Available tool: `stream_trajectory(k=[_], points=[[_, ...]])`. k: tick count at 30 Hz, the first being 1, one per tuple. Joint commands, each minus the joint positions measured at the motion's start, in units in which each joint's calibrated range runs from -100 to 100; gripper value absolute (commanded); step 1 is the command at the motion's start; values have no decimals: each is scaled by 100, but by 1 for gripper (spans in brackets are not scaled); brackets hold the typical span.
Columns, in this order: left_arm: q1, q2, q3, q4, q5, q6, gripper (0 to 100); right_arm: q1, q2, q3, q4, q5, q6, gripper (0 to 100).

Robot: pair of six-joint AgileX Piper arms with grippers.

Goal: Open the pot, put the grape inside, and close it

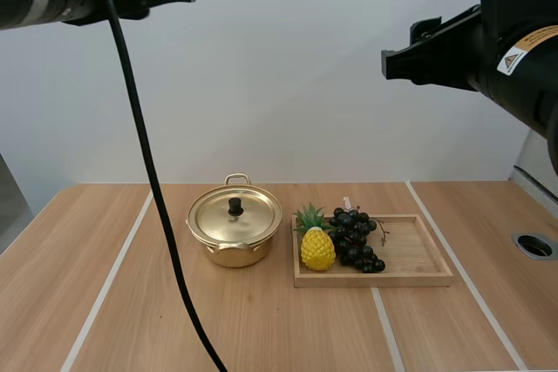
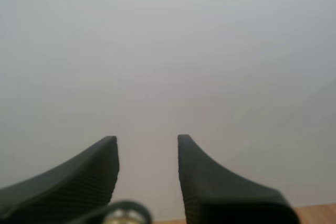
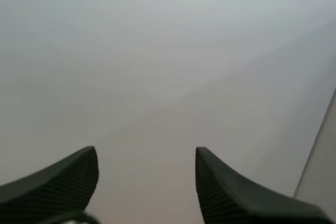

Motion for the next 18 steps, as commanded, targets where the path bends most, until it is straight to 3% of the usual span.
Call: stream_trajectory(k=[1,6,15,18], points=[[11,243,-106,-7,190,84,100,-29,-20,-21,35,-559,-130,100],[11,494,-106,-170,115,639,100,-29,-20,-21,102,-1242,-130,100],[11,1148,-106,-613,536,2027,100,-94,94,-21,143,-1156,-254,100],[11,1476,-106,-815,942,2268,100,-94,176,-21,143,-604,-461,100]])
